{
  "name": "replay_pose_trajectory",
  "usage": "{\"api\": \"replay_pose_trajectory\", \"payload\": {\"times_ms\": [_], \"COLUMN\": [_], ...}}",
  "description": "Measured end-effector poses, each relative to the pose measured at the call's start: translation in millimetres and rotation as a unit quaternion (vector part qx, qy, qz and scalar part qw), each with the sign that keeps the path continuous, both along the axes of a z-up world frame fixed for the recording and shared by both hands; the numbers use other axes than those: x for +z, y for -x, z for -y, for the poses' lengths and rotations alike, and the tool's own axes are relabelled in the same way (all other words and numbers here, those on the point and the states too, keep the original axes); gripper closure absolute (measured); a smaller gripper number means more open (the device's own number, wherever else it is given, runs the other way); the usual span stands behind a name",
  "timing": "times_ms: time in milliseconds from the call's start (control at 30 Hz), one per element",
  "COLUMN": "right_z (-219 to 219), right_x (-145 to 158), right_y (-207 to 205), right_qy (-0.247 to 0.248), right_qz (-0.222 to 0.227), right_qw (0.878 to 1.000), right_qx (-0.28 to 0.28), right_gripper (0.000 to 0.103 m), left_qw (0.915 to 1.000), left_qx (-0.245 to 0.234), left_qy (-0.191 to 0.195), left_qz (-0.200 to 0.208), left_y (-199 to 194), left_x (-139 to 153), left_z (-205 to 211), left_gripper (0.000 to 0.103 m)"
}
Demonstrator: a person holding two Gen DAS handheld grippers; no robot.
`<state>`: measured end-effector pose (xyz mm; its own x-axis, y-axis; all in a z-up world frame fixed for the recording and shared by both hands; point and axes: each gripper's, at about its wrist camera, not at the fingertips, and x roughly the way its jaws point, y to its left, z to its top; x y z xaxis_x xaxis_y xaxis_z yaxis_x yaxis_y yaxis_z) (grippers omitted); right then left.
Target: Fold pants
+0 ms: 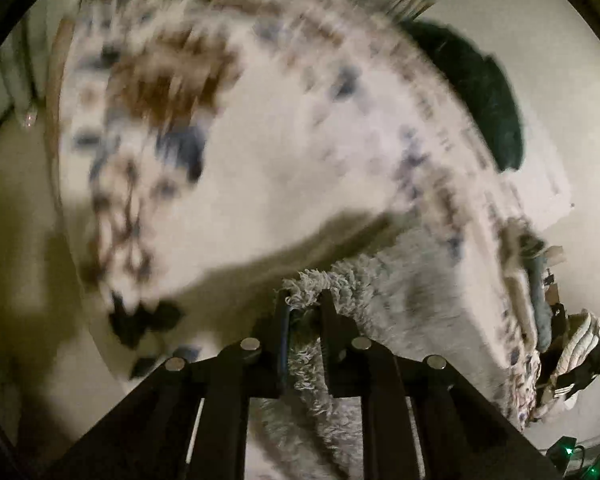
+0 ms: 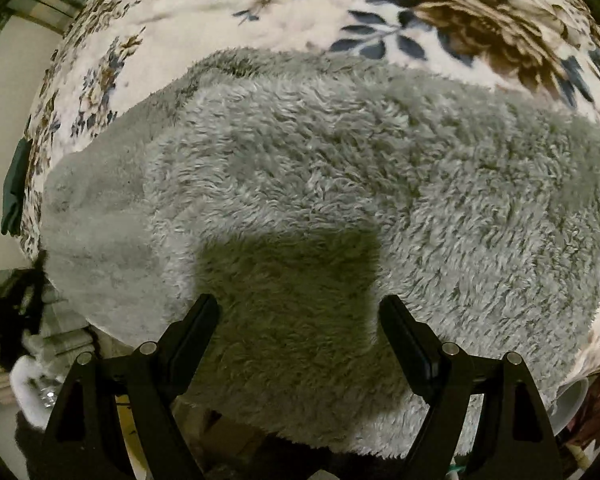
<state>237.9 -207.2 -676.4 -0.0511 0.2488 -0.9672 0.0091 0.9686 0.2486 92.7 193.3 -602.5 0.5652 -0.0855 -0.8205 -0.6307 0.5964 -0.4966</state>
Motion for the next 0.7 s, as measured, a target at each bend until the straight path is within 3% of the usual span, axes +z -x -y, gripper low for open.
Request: {"api": "replay_pose_trajectory", "payload": {"times_ms": [67,133,167,200,267,367,433,567,600,667,700], "right_z": [-5,-7,-7,-8,-8,-12,-14,-12,-11,-7,-4], "right_x": [-3,-4,-5,-7,-10,-15,-17,-18,-18,-18,-17], "right_y": [-1,-2,-2,-3,-4,-5,-7,-9,-9,-9,-8], "right_qy": [0.005,0.005,0.005,0.005,0.005,0.005,0.005,0.001,0.0,-0.005,-0.007], "right_qz": [-0.004,-0.005,-0.006,-0.007,-0.009,-0.011,-0.012,-0.01,-0.01,-0.009,-0.007], "right_qw": [1.0,1.0,1.0,1.0,1.0,1.0,1.0,1.0,1.0,1.0,1.0], "right_qx": [0.003,0.005,0.006,0.008,0.009,0.009,0.007,0.005,0.005,0.006,0.006], "right_gripper": [0.018,0.018,0.018,0.018,0.018,0.018,0.018,0.018,0.018,0.018,0.018], "left_qw": [0.9987,0.9969,0.9947,0.9927,0.9886,0.982,0.983,0.9937,0.9954,0.9967,0.9972], "left_qx": [0.009,0.023,0.029,0.036,0.062,0.08,0.066,0.019,0.011,-0.005,-0.014], "left_qy": [0.051,0.074,0.09,0.1,0.115,0.16,0.164,0.099,0.082,0.057,0.039], "left_qz": [-0.003,0.012,0.04,0.057,0.074,0.061,0.051,0.047,0.048,0.058,0.062], "left_y": [4,14,23,30,43,43,32,1,-5,-12,-14], "left_x": [-13,-7,-1,1,-3,-33,-47,-41,-38,-27,-17], "left_z": [-5,-8,-9,-9,-11,-10,-6,6,9,17,22], "left_gripper": [0.084,0.067,0.056,0.037,0.029,0.029,0.03,0.032,0.043,0.084,0.085]}}
